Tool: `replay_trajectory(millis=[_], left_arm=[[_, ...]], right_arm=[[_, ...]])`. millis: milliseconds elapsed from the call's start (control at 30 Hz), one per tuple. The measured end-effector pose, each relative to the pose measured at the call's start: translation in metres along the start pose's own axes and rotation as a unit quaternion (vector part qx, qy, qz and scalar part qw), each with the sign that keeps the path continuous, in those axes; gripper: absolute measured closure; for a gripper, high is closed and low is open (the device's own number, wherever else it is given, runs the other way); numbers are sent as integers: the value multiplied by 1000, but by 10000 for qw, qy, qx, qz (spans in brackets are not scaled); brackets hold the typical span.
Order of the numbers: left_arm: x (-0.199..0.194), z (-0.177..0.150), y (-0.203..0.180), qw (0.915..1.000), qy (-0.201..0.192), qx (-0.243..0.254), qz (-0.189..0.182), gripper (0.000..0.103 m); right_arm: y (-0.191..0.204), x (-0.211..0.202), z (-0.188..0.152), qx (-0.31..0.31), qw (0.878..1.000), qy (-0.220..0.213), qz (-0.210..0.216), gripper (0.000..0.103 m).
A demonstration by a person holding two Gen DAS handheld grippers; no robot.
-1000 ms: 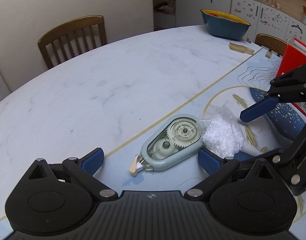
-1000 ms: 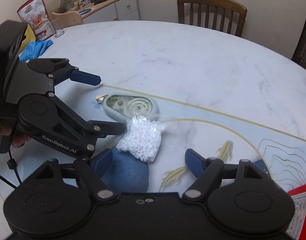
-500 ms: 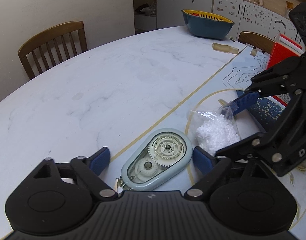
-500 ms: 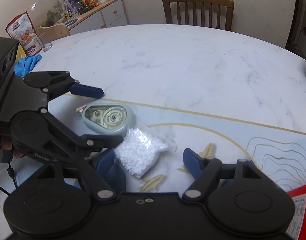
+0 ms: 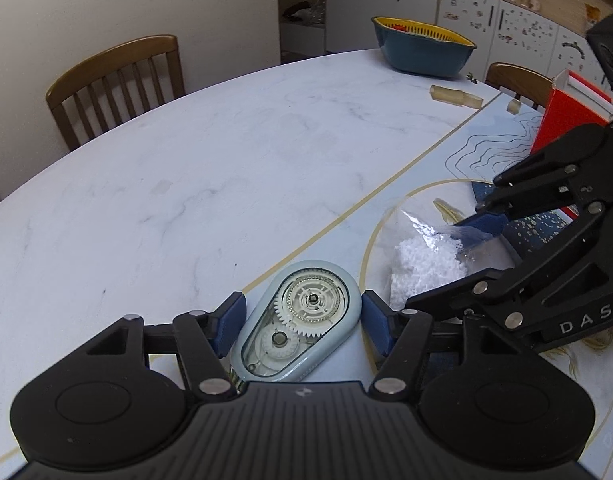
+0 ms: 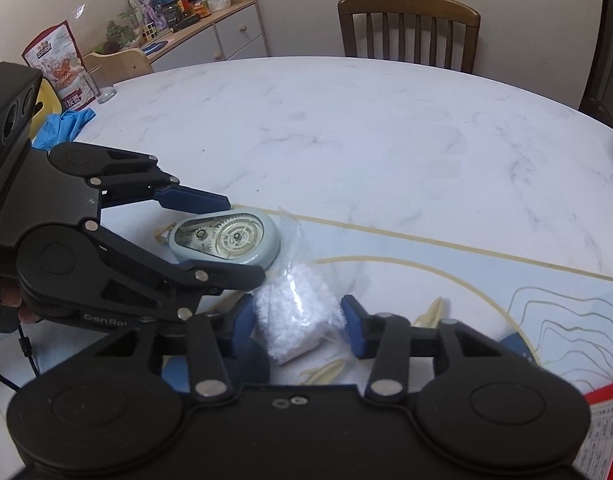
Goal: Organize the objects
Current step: 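Grasp the pale-blue tape roller with the left tool while the right tool grasps the foam bag, then carry the tape roller and foam bag into the red box and open both tools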
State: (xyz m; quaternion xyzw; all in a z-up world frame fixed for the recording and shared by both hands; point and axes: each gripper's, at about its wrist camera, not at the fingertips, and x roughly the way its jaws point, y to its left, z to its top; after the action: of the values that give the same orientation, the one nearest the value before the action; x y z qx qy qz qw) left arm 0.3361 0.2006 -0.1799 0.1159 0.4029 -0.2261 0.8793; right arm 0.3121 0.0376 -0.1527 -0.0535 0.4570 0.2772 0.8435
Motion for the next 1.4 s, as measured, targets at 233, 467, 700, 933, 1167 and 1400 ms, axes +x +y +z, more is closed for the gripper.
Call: replay_trajectory(millis=[233, 467, 700, 933, 1167, 1400], left_arm=[[-12, -8, -9, 9987, 100, -473, 186, 44], [-28, -18, -26, 9948, 176, -893, 465, 48], [-49, -21, -51, 9909, 366, -1170, 563, 49], [-80, -8, -83, 9895, 412, -1249, 605, 49], [-109, 21, -123, 9921, 261, -1071, 591, 50], [-122, 57, -169, 9938, 104, -994, 489, 50]], right_arm=[[2, -11, -10, 455, 9987, -35, -226, 71], [1, -37, -31, 836, 9960, 12, -302, 72], [7, -75, -47, 811, 9962, 48, -309, 73], [4, -121, -59, 829, 9960, -186, -279, 73], [-13, -167, -69, 967, 9941, -410, -262, 73], [-43, -212, -84, 1032, 9923, -620, -291, 72]])
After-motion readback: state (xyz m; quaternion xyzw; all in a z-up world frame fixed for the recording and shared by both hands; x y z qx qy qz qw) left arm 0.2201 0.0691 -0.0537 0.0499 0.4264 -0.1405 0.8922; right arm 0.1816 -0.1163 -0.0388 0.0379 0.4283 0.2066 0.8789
